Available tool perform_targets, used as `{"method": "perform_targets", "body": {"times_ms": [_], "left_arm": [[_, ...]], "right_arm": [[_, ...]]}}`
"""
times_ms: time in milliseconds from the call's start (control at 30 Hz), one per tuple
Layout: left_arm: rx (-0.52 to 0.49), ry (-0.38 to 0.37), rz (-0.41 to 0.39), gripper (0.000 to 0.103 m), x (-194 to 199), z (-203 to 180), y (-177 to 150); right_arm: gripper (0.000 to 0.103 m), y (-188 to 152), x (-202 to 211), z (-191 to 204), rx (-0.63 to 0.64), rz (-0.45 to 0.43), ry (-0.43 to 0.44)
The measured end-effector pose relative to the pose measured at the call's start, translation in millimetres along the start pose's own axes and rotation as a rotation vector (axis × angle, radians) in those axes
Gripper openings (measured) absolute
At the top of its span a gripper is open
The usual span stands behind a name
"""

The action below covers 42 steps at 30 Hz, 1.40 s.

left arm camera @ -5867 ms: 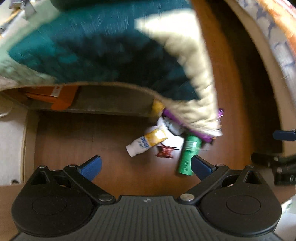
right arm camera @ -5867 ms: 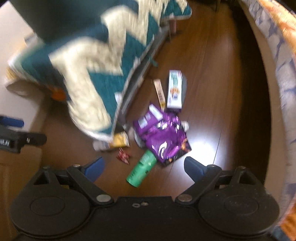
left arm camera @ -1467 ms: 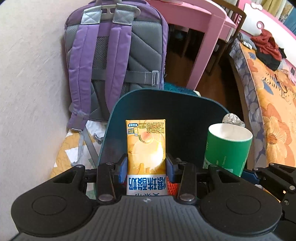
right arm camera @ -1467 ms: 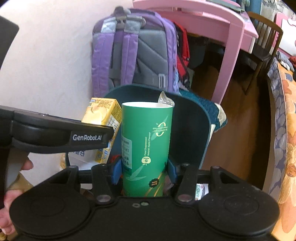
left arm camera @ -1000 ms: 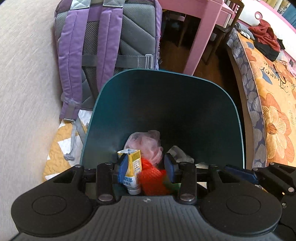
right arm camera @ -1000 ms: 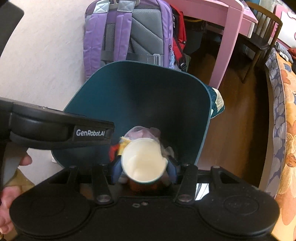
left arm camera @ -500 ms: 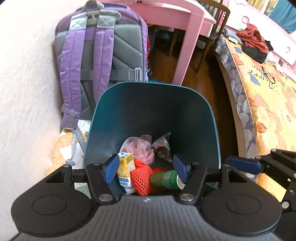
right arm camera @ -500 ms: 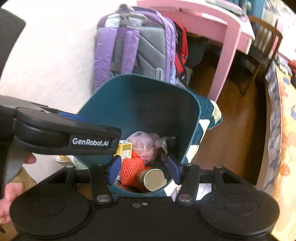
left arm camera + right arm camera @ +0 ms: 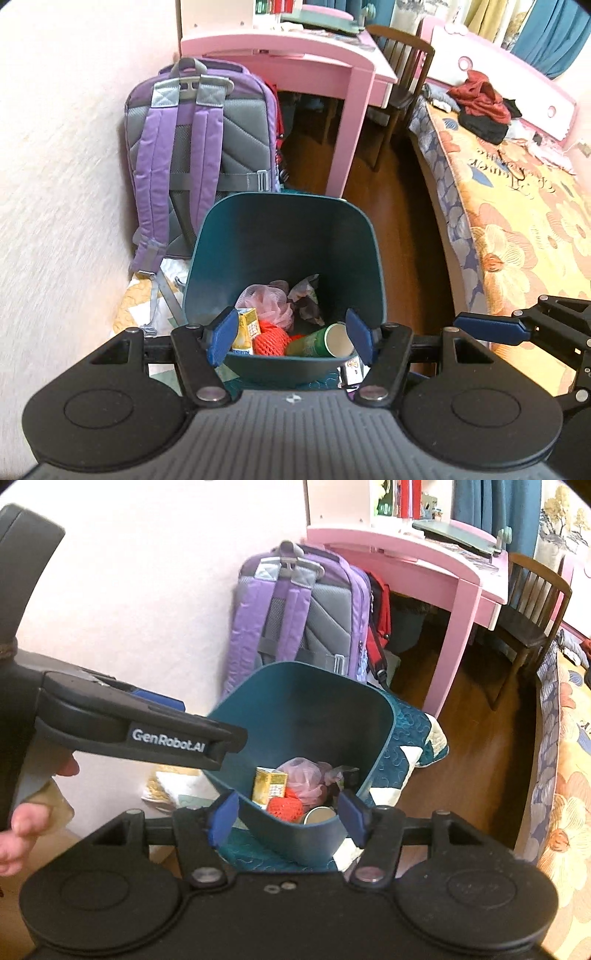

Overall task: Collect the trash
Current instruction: 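Lower both tools toward the red wrapper and purple snack bag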

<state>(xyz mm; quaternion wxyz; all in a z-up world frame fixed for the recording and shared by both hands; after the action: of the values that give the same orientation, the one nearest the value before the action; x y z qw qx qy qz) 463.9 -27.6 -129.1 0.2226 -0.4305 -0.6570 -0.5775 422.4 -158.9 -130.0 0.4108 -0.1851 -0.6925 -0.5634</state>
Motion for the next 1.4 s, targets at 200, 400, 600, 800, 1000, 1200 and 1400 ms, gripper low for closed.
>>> {"method": "perform_targets", "body": {"times_ms": [200, 400, 600, 800, 1000, 1200, 1400], "left_arm": [[-0.002, -0.029, -0.023, 0.072, 22.8, -13.3, -20.0], [-0.004, -0.023, -0.026, 0.080, 29.2, -24.7, -44.8], [-0.006, -0.012, -0.015, 0.083, 16.6, -31.3, -80.5], [0.013, -0.012, 0.043, 0.083, -20.9, -26.2, -131.7], [0.016, 0.004, 0.118, 0.083, -75.0, -16.3, -187.3], [-0.044, 0.009, 0.275, 0.083, -150.7, -18.8, -263.7], [-0.140, -0.006, 0.418, 0.083, -233.2, -28.6, -349.6]], "right_arm": [[0.064, -17.9, 29.0, -9.8, -0.058, -0.033, 0.032], [0.073, -47.8, 44.9, -27.6, -0.106, -0.031, 0.046], [0.089, -89.8, 44.1, -45.1, -0.140, 0.000, 0.031], [0.103, -138.6, 18.7, -61.8, -0.185, 0.052, 0.001], [0.103, -192.5, -31.0, -77.5, -0.261, 0.134, -0.027], [0.103, -245.2, -93.7, -91.0, -0.285, 0.178, -0.088], [0.103, -298.0, -165.6, -93.7, -0.211, 0.236, -0.102]]}}
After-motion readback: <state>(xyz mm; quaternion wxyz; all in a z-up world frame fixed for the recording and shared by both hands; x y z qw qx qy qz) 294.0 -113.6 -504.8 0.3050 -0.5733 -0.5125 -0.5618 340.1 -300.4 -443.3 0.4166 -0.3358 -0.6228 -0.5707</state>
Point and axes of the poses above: each gripper's, at about its wrist camera, not at the fingertips, and x roughly against the way its jaws point, z to its left, y to its top, the point moved 5 cm from there along -x, roughly the way its jaws point, and after that the axes turned 12 degrees about -y, right-handed, at the moved point
